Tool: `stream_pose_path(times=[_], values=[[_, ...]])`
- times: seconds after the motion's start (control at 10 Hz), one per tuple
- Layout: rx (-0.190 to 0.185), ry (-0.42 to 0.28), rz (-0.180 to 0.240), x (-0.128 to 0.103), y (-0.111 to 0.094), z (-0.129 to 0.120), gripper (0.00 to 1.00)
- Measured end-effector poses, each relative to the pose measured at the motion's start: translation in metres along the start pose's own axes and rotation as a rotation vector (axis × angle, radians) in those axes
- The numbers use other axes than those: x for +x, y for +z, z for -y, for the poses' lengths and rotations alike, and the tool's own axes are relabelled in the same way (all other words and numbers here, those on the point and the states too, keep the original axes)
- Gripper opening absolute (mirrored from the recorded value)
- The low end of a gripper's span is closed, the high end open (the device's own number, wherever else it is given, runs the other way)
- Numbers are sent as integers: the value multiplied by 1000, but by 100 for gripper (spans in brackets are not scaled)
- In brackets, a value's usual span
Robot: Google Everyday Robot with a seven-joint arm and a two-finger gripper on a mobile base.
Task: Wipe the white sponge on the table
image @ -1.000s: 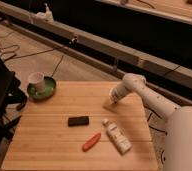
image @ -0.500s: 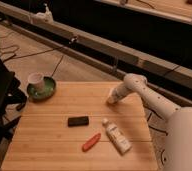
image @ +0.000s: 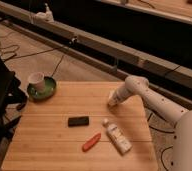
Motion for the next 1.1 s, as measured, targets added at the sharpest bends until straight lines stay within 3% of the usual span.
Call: stream_pose_path(times=[0.3, 0.6, 0.8, 1.1], values=[[29, 32, -18, 19, -19, 6, 0], [75, 64, -30, 29, -31, 29, 0], [80, 67, -21, 17, -25, 39, 0], [41, 7, 23, -23, -1, 33, 0]])
